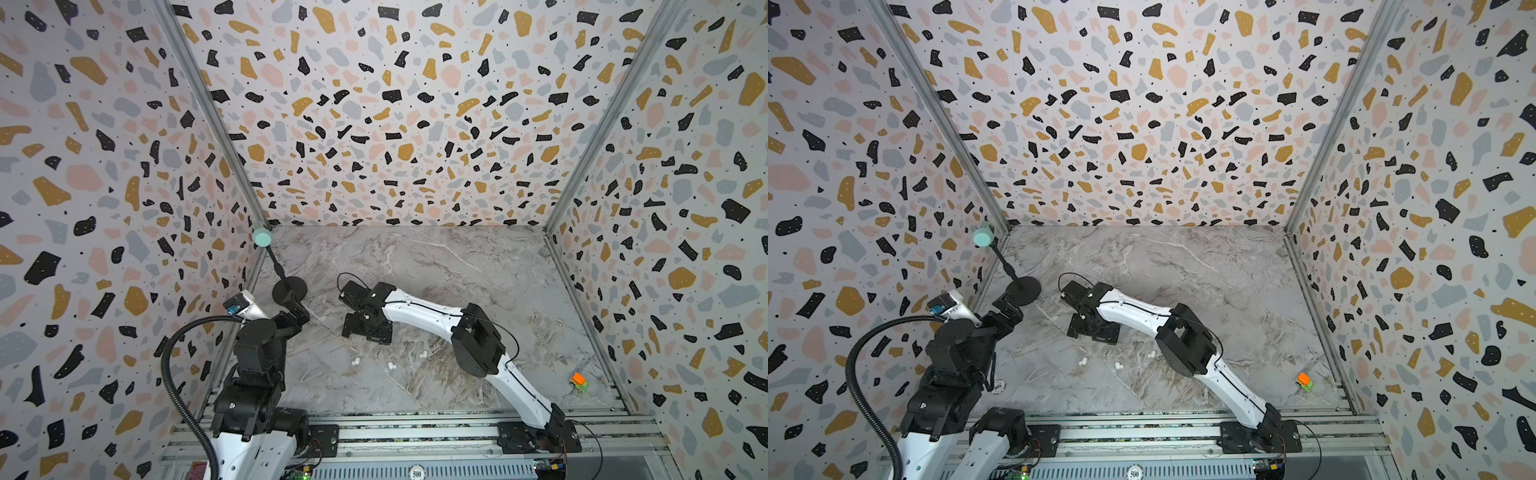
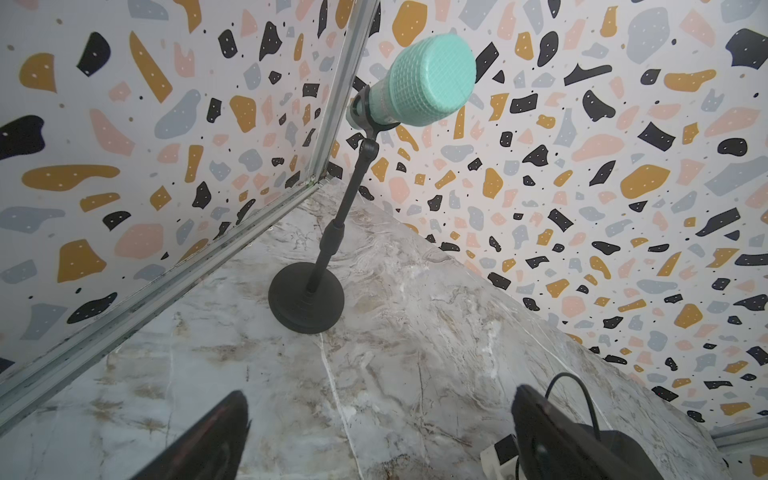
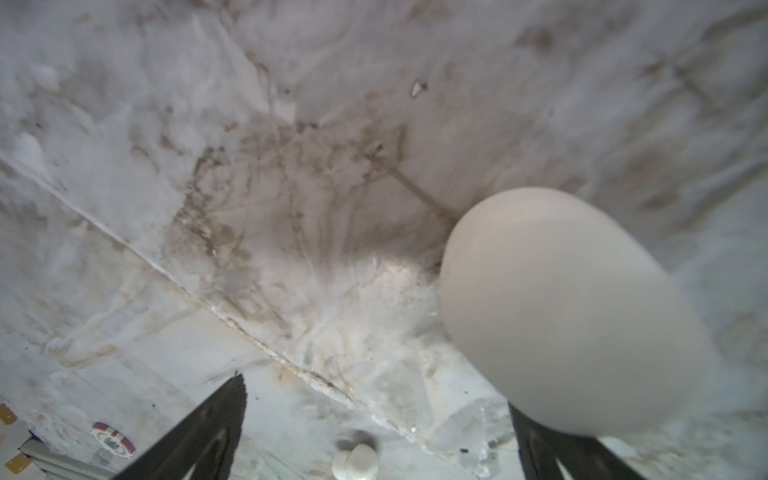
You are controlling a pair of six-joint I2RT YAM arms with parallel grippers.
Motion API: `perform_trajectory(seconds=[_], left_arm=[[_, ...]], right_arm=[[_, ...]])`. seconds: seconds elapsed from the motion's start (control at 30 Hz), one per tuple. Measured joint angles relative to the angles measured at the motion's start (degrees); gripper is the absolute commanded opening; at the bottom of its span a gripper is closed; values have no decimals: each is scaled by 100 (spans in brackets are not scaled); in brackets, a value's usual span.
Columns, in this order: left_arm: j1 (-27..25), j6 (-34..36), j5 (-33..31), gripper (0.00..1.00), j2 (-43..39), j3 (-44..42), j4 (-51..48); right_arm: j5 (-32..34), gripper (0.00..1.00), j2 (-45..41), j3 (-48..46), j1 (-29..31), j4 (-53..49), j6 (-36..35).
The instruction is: Insert the wireless bluetooth earbuds into the charging case
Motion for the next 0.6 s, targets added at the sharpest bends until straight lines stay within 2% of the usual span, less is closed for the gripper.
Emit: perform_trajectory(seconds=[0.17, 0.6], left_arm=[[0, 0, -2, 100, 0, 0, 0], [0, -2, -2, 100, 0, -2, 0]], right_arm=[[120, 99, 0, -11, -79, -39, -28], [955, 99, -107, -35, -240, -533, -177]])
